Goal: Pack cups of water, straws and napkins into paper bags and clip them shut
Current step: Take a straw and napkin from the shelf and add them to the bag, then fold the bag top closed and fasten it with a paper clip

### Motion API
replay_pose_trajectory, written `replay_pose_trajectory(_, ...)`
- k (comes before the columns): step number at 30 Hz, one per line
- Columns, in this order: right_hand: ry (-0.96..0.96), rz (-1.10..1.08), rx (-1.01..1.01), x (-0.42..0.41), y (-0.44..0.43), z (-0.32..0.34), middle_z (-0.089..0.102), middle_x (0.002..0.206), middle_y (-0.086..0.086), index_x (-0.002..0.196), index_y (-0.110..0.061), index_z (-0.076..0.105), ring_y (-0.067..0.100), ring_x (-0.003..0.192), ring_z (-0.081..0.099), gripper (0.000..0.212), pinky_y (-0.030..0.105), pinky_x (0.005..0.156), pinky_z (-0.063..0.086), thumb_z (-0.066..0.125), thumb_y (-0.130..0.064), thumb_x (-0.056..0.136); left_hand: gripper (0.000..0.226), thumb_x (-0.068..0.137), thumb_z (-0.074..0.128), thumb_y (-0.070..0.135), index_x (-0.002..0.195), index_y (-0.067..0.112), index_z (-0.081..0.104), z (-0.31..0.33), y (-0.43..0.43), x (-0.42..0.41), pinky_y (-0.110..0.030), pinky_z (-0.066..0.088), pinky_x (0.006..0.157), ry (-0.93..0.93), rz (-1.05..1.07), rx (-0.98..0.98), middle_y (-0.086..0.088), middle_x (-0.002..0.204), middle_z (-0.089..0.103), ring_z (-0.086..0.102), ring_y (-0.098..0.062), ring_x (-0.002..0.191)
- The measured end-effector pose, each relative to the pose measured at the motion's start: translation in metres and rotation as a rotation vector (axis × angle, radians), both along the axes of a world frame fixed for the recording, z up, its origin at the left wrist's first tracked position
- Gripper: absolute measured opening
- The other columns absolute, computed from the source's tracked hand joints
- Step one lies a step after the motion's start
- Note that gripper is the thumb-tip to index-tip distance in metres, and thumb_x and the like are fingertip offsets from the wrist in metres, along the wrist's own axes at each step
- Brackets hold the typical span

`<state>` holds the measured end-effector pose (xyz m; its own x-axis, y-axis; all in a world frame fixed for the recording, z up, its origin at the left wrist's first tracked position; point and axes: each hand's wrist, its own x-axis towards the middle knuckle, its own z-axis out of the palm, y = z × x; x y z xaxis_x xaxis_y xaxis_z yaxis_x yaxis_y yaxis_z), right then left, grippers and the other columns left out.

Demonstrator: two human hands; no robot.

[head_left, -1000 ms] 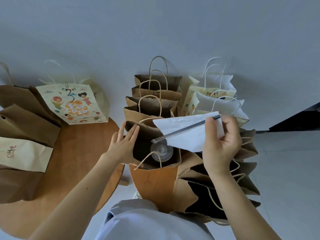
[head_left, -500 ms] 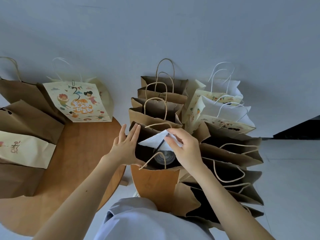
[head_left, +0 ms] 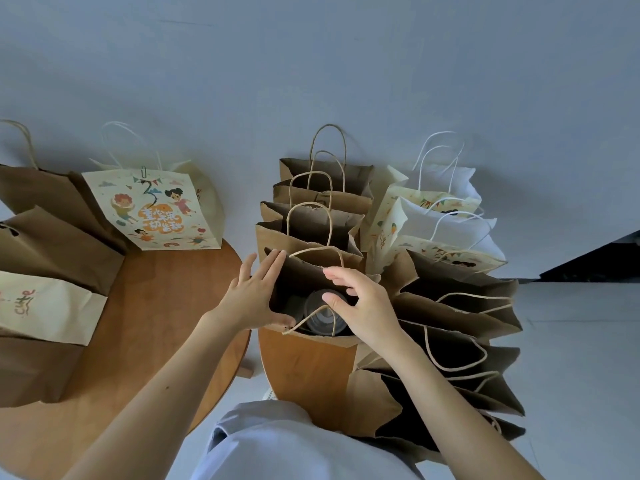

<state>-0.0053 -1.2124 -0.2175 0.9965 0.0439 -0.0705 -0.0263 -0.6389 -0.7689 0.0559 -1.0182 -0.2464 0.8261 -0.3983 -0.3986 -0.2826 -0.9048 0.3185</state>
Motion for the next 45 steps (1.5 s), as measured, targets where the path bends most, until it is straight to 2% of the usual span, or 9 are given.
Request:
replay_pose_trajectory(4,-0.026,0.001,-0.015,-0.002,-0.008,0.019,0.058,0.125,-0.010,0.123,-0.026,0.056,-0.002,0.111,0.050,0.033,0.027,0.100,0.043,0.059,-0.023,0.090,0.089,0.085,0.058,0.050,0.148,0.030,-0.002,0.016,-0.004,-0.004,-0.051,0.016,0.113,-0.095,0.052,-0.094,0.008,0.156,0.003,-0.009,-0.023,0.143)
replay_pose_trajectory(11,-0.160,0.043,0.031,-0.006,-0.006,0.047,0.057,0.118,-0.014,0.121,-0.022,0.059,-0.002,0.109,0.050,0.031,0.014,0.092,0.042,0.058,-0.021,0.090,0.058,0.091,0.051,0.043,0.143,0.032,0.028,0.065,0.003,-0.040,-0.035,0.042,0.097,-0.262,0.221,-0.214,0.006,0.142,0.042,0.034,-0.015,0.132)
replay_pose_trajectory(14,-0.238,0.181,0.009,-0.005,0.016,0.052,0.058,0.114,-0.012,0.119,-0.019,0.060,-0.003,0.105,0.050,0.029,-0.001,0.081,0.040,0.058,-0.019,0.090,0.051,0.090,0.053,0.041,0.138,0.030,0.040,0.080,0.028,-0.067,-0.039,0.047,0.094,-0.360,0.359,-0.282,0.004,0.133,0.053,0.047,-0.017,0.123)
replay_pose_trajectory(18,-0.264,0.354,-0.024,-0.007,0.066,0.060,0.061,0.116,-0.006,0.120,-0.019,0.060,-0.004,0.101,0.050,0.030,0.002,0.080,0.043,0.058,-0.021,0.091,0.063,0.078,0.040,0.062,0.134,0.032,0.044,0.091,0.080,-0.111,-0.039,0.049,0.092,-0.379,0.555,-0.341,0.008,0.127,0.057,0.054,-0.014,0.116)
replay_pose_trajectory(26,-0.243,0.645,0.066,-0.053,0.216,0.074,0.062,0.104,-0.011,0.113,-0.021,0.064,-0.004,0.089,0.052,0.024,0.002,0.078,0.038,0.061,-0.020,0.089,0.058,0.081,0.047,0.061,0.128,0.029,0.052,0.110,0.209,-0.219,-0.030,0.047,0.088,-0.525,0.876,-0.347,0.009,0.118,0.061,0.058,-0.013,0.106)
replay_pose_trajectory(30,-0.290,0.776,0.070,-0.096,0.325,0.081,0.064,0.102,-0.009,0.109,-0.021,0.066,0.004,0.090,0.057,0.022,0.015,0.077,0.046,0.061,-0.020,0.088,0.042,0.085,0.062,0.032,0.125,0.022,0.056,0.118,0.304,-0.283,-0.024,0.041,0.084,-0.601,0.955,-0.317,0.010,0.115,0.060,0.057,-0.014,0.106)
replay_pose_trajectory(33,-0.261,0.862,0.069,-0.132,0.405,0.087,0.064,0.105,-0.005,0.110,-0.019,0.066,0.008,0.093,0.058,0.022,0.021,0.080,0.047,0.059,-0.022,0.090,0.043,0.086,0.061,0.029,0.128,0.023,0.054,0.123,0.371,-0.327,-0.020,0.038,0.085,-0.615,0.987,-0.288,0.009,0.122,0.059,0.054,-0.011,0.109)
replay_pose_trajectory(40,-0.234,1.021,0.073,-0.181,0.558,0.098,0.066,0.107,-0.005,0.111,-0.020,0.066,0.008,0.093,0.058,0.023,0.006,0.074,0.040,0.060,-0.021,0.090,0.042,0.088,0.058,0.035,0.129,0.028,0.052,0.133,0.498,-0.391,-0.031,0.045,0.091,-0.657,1.122,-0.266,0.012,0.120,0.059,0.054,-0.012,0.111)
replay_pose_trajectory(45,-0.271,1.081,0.099,-0.177,0.657,0.095,0.066,0.104,-0.004,0.109,-0.017,0.067,0.009,0.091,0.059,0.022,0.018,0.079,0.045,0.061,-0.018,0.088,0.040,0.088,0.059,0.031,0.127,0.024,0.054,0.130,0.585,-0.393,-0.035,0.048,0.090,-0.706,1.169,-0.245,0.006,0.119,0.062,0.057,-0.016,0.108)
